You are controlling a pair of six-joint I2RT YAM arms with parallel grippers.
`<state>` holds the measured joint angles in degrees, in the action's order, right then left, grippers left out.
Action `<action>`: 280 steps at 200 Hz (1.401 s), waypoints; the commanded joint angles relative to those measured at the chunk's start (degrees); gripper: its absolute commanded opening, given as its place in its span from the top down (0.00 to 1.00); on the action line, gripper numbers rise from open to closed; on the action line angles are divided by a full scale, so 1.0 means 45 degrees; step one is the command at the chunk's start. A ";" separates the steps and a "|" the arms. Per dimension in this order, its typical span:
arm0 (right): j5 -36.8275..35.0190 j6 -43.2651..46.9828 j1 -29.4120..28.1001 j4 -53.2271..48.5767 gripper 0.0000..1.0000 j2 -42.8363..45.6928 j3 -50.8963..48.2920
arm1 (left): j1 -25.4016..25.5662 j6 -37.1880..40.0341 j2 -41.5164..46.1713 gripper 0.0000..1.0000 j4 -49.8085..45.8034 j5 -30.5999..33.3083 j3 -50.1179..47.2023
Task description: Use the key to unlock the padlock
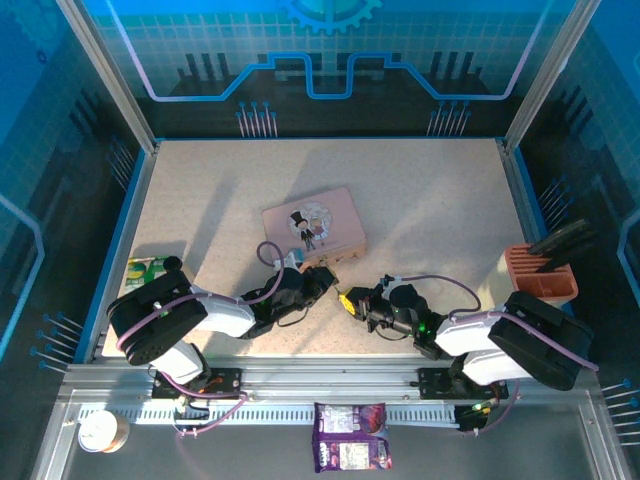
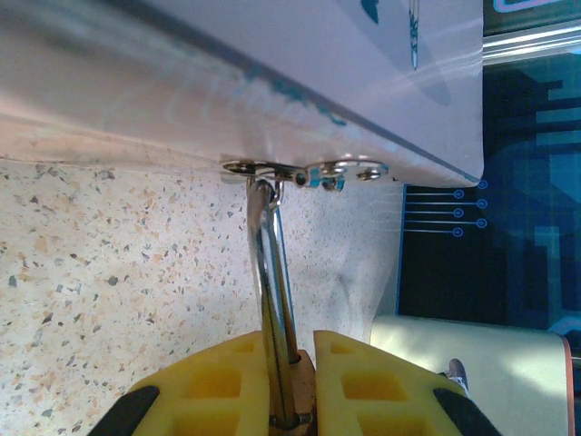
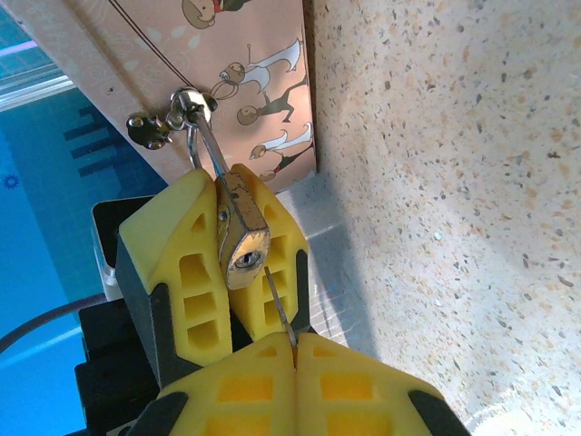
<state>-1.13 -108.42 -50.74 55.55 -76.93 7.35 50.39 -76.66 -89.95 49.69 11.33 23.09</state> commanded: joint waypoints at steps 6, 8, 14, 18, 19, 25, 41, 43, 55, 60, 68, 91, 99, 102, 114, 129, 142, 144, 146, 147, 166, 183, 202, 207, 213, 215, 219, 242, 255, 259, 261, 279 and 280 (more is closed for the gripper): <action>-0.0300 -0.0076 -0.0184 0.0709 1.00 -0.0177 -0.0080 | 0.0052 -0.0630 0.0241 1.00 0.2305 0.0040 0.0474; -0.0307 -0.0069 -0.0178 0.0694 1.00 -0.0163 -0.0064 | 0.0052 -0.0623 0.0233 1.00 0.2289 0.0040 0.0474; -0.0294 -0.0063 -0.0184 0.0628 1.00 -0.0133 -0.0068 | 0.0052 -0.0625 0.0239 1.00 0.2259 0.0020 0.0474; -0.0309 -0.0055 -0.0184 0.0579 1.00 -0.0081 -0.0048 | 0.0052 -0.0620 0.0228 1.00 0.2258 0.0018 0.0474; -0.0313 -0.0051 -0.0177 0.0573 1.00 -0.0067 -0.0050 | 0.0052 -0.0620 0.0226 1.00 0.2248 0.0019 0.0484; -0.0318 -0.0030 -0.0174 0.0536 1.00 -0.0004 -0.0050 | 0.0064 -0.0623 0.0215 1.00 0.2258 0.0006 0.0475; -0.0336 0.0031 -0.0113 0.0231 1.00 0.0284 -0.0050 | 0.0052 -0.0628 0.0204 1.00 0.2276 0.0028 0.0451; -0.0331 0.0041 -0.0112 0.0160 1.00 0.0323 -0.0052 | 0.0047 -0.0632 0.0194 1.00 0.2297 0.0032 0.0429; -0.0327 0.0108 -0.0062 -0.0380 1.00 0.0642 -0.0023 | 0.0055 -0.0663 0.0182 1.00 0.2363 0.0025 0.0390; -0.0334 0.0147 -0.0042 -0.0575 1.00 0.0786 -0.0012 | 0.0052 -0.0646 0.0185 1.00 0.2411 0.0005 0.0391; -0.0335 0.0187 -0.0006 -0.0938 1.00 0.0980 -0.0011 | 0.0062 -0.0651 0.0185 1.00 0.2419 -0.0018 0.0411; -0.0336 0.0335 0.0116 -0.1471 1.00 0.1400 0.0050 | 0.0076 -0.0697 0.0242 1.00 0.2469 -0.0077 0.0398; -0.0276 0.0397 0.0160 -0.1574 1.00 0.1477 0.0102 | 0.0093 -0.0698 0.0283 1.00 0.2445 -0.0078 0.0415; -0.0262 0.0411 0.0191 -0.1625 1.00 0.1497 0.0118 | 0.0099 -0.0698 0.0297 1.00 0.2426 -0.0087 0.0415; -0.0162 0.0432 0.0220 -0.1704 1.00 0.1455 0.0182 | 0.0145 -0.0700 0.0345 1.00 0.2417 -0.0101 0.0471; -0.0087 0.0441 0.0224 -0.1522 1.00 0.1288 0.0218 | 0.0169 -0.0704 0.0419 1.00 0.2318 -0.0130 0.0532; -0.0043 0.0403 0.0212 -0.1275 1.00 0.1078 0.0192 | 0.0185 -0.0688 0.0453 1.00 0.2314 -0.0087 0.0553; -0.0028 0.0388 0.0219 -0.1232 1.00 0.1069 0.0184 | 0.0173 -0.0696 0.0457 1.00 0.2316 -0.0084 0.0562; -0.0029 0.0374 0.0220 -0.1187 1.00 0.1057 0.0192 | 0.0180 -0.0697 0.0453 1.00 0.2317 -0.0079 0.0564; -0.0026 0.0369 0.0211 -0.1160 1.00 0.1039 0.0187 | 0.0184 -0.0698 0.0446 1.00 0.2307 -0.0078 0.0568; -0.0027 0.0324 0.0204 -0.0819 1.00 0.0865 0.0143 | 0.0203 -0.0667 0.0421 1.00 0.2308 -0.0115 0.0640; -0.0057 0.0324 0.0202 -0.0677 1.00 0.0840 0.0174 | 0.0264 -0.0679 0.0419 1.00 0.2299 -0.0120 0.0679; -0.0111 0.0358 0.0215 -0.0775 1.00 0.0953 0.0184 | 0.0345 -0.0663 0.0400 1.00 0.2234 -0.0127 0.0705; -0.0139 0.0378 0.0203 -0.0829 1.00 0.0997 0.0192 | 0.0362 -0.0668 0.0377 1.00 0.2235 -0.0123 0.0706; -0.0160 0.0400 0.0202 -0.0905 1.00 0.1055 0.0192 | 0.0384 -0.0649 0.0355 1.00 0.2235 -0.0119 0.0708; -0.0145 0.0411 0.0202 -0.0945 1.00 0.1073 0.0199 | 0.0394 -0.0642 0.0345 1.00 0.2238 -0.0117 0.0708; -0.0159 0.0431 0.0211 -0.1002 1.00 0.1126 0.0221 | 0.0403 -0.0641 0.0341 1.00 0.2212 -0.0126 0.0727; -0.0160 0.0480 0.0219 -0.1341 1.00 0.1284 0.0260 | 0.0501 -0.0706 0.0205 1.00 0.2345 -0.0119 0.0747; -0.0175 0.0480 0.0231 -0.1425 1.00 0.1278 0.0264 | 0.0559 -0.0714 0.0166 1.00 0.2378 -0.0148 0.0803; -0.0166 0.0480 0.0231 -0.1395 1.00 0.1265 0.0260 | 0.0593 -0.0713 0.0148 1.00 0.2374 -0.0160 0.0823; -0.0176 0.0480 0.0224 -0.1389 1.00 0.1267 0.0260 | 0.0592 -0.0707 0.0136 1.00 0.2351 -0.0166 0.0840; -0.0191 0.0453 0.0221 -0.1157 1.00 0.1162 0.0241 | 0.0700 -0.0721 0.0111 1.00 0.2309 -0.0171 0.0903; -0.0205 0.0457 0.0221 -0.1155 1.00 0.1160 0.0241 | 0.0708 -0.0720 0.0099 1.00 0.2313 -0.0173 0.0903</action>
<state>-1.08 -107.28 -50.19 50.15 -71.90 7.51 51.94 -77.95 -90.06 50.00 12.25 23.27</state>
